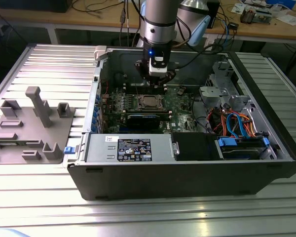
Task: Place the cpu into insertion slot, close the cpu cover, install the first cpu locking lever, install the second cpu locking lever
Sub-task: 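Install the first cpu locking lever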
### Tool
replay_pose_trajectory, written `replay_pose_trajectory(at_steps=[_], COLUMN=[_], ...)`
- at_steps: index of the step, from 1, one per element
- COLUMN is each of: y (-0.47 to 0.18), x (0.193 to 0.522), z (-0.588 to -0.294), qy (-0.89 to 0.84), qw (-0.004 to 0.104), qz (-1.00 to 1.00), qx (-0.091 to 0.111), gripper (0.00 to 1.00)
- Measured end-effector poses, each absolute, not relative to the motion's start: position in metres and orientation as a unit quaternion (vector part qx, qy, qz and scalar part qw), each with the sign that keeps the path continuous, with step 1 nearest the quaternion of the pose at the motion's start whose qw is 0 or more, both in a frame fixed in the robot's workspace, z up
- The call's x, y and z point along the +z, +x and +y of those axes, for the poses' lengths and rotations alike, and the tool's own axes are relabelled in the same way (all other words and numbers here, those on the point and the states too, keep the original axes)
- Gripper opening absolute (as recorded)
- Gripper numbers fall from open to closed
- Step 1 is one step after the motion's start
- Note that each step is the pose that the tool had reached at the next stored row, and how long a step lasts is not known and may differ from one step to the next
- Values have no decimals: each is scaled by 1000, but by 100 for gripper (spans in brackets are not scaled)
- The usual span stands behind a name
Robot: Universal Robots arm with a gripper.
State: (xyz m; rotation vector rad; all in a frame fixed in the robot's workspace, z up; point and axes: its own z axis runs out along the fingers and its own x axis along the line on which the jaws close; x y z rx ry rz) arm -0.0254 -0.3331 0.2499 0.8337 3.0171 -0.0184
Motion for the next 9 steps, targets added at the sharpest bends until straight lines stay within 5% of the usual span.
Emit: replay_pose_trajectory(at_steps=[9], y=[-25], x=[250], z=[-333], qy=[215], qw=[6], qz=[977], qx=[-6], gripper=[11])
